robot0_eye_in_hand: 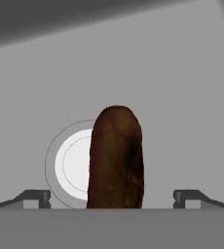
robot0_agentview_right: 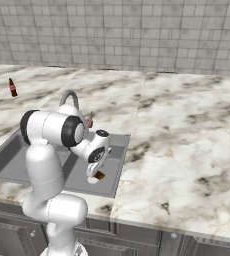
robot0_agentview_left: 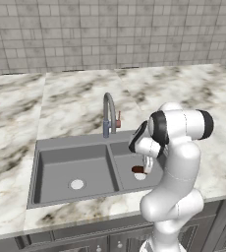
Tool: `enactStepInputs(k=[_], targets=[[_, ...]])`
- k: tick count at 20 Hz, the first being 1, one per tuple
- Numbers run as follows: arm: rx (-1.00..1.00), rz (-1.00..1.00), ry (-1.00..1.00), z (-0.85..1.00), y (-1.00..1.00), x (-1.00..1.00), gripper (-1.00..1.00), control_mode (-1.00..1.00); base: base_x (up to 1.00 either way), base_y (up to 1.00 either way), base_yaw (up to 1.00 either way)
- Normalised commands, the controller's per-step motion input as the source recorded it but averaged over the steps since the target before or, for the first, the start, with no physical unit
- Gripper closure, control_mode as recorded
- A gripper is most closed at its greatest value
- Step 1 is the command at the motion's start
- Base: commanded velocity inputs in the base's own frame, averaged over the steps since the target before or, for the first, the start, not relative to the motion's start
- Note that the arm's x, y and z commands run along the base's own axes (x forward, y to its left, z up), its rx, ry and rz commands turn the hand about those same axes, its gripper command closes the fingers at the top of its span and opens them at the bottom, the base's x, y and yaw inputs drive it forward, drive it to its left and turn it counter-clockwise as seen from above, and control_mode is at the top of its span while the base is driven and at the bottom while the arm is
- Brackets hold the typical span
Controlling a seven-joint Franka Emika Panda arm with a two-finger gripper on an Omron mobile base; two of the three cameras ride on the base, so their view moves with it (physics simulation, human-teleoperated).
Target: Turn on the sink faucet. Then move the sweet potato from the counter to the sink. Turn off the sink. Move the vegetable from the sink to the pot next to the stove. Finally move the pot to the front right burner.
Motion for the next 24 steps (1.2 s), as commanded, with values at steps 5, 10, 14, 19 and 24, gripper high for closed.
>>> enactStepInputs(k=[5, 10, 14, 19, 24], targets=[[0.0, 0.0, 0.0, -0.15, 0.05, 0.0, -1.0, -1.0, 0.0, 0.0, 0.0], [0.0, 0.0, 0.0, -0.17, 0.06, 0.0, -1.0, -1.0, 0.0, 0.0, 0.0], [0.0, 0.0, 0.0, -0.18, 0.08, 0.0, -1.0, -1.0, 0.0, 0.0, 0.0], [0.0, 0.0, 0.0, -0.19, 0.07, 0.01, -1.0, -1.0, 0.0, 0.0, 0.0], [0.0, 0.0, 0.0, -0.2, 0.06, 0.02, -1.0, -1.0, 0.0, 0.0, 0.0]])
